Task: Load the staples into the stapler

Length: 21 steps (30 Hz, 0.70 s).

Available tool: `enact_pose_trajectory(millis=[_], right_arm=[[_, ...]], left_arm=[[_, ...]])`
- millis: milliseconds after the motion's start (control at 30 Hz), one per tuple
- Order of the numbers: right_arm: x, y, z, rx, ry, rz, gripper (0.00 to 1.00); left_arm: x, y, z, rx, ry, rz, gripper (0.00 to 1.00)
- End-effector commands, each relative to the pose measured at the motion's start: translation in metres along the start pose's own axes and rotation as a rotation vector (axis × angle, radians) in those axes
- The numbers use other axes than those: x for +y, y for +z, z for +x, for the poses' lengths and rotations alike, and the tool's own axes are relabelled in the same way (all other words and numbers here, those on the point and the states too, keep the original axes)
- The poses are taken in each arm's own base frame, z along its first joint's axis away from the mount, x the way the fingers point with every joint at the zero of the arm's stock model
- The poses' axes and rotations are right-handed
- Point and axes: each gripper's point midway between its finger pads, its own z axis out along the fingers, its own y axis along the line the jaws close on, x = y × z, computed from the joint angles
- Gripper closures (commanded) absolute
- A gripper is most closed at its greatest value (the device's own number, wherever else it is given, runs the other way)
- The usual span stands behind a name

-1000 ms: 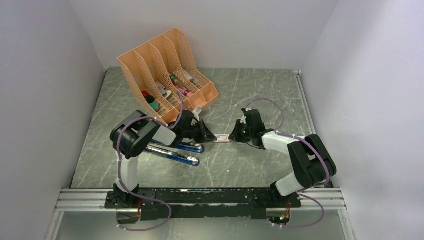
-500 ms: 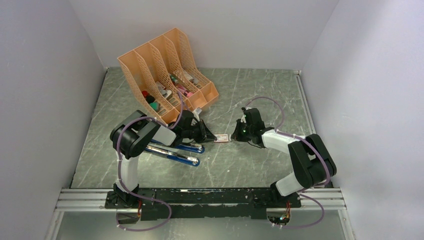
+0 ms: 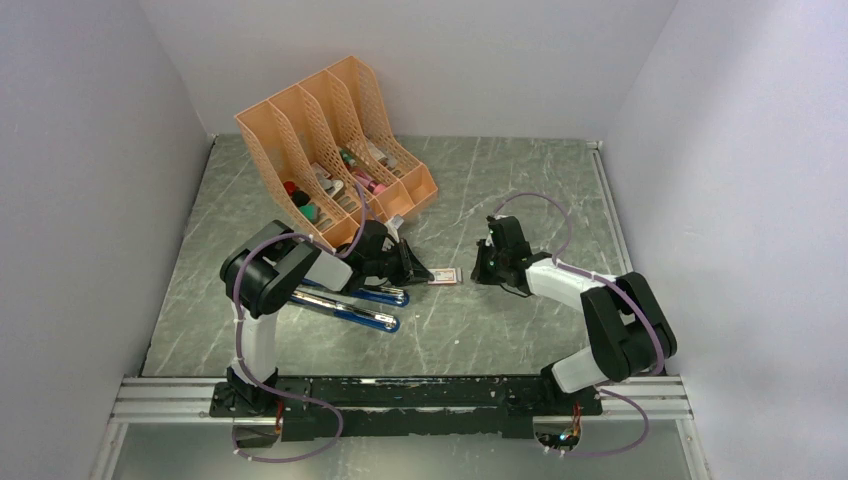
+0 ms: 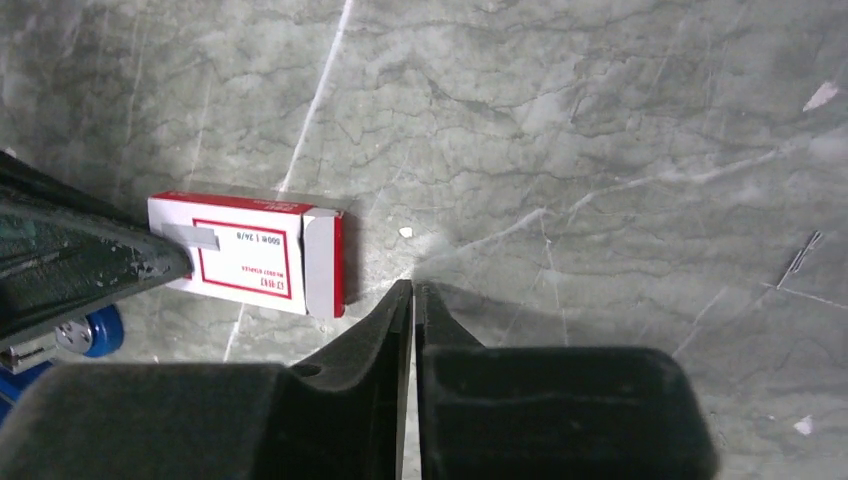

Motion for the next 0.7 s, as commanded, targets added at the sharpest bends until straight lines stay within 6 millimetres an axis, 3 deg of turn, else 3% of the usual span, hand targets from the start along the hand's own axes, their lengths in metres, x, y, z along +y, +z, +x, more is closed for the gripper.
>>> enact_pose_trajectory(millis=[0, 67, 167, 300, 667], right_arm=[[0.007, -0.011, -0.013, -0.058, -0.020, -0.040, 0.82], [0.021, -0.016, -0.021, -0.097, -0.019, -0.110, 0.67], [0.038, -0.021, -0.030, -0.132, -0.020, -0.196, 0.55], [0.047, -0.017, -0.029, -0.114, -0.023, -0.246, 0.52], [0.030, 0.005, -0.011, -0.018, -0.001, -0.165, 0.51]], left_arm=[[-0.009, -0.002, -0.006, -0.008, 0.036, 0.020, 0.87], [-0.009, -0.002, -0.006, -0.007, 0.035, 0.019, 0.87], [-0.010, -0.002, -0.006, -0.006, 0.035, 0.020, 0.87], [-0.010, -0.001, -0.006, -0.006, 0.036, 0.021, 0.87], [-0.010, -0.002, -0.006, -0.006, 0.036, 0.023, 0.87]])
